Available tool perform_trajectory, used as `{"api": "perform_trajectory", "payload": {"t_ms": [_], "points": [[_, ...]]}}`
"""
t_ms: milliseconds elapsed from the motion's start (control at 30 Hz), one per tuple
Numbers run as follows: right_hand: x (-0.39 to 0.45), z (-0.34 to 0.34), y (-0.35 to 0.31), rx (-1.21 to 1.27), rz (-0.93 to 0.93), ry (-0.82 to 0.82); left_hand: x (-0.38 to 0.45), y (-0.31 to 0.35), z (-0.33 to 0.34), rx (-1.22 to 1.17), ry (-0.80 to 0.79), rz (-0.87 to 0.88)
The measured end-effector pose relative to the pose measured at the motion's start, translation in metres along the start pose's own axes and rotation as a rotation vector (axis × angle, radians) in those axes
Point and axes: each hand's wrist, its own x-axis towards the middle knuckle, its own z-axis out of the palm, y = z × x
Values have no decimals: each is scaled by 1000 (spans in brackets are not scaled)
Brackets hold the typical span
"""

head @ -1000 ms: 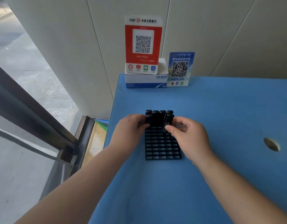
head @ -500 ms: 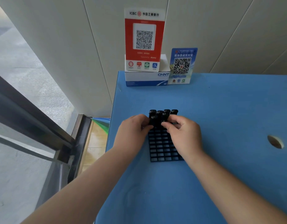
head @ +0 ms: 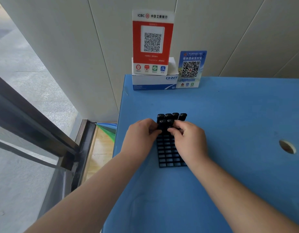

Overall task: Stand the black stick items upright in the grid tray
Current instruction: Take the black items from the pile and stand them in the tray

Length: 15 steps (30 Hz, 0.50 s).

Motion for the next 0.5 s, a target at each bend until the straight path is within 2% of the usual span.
{"api": "perform_trajectory", "payload": {"t_ms": [333, 500], "points": [[-2, -7, -6, 70, 132, -43, -1, 10, -8, -35, -52, -87], [-14, -32, 0, 69, 124, -48, -6, 16, -22, -2, -73, -85]]}}
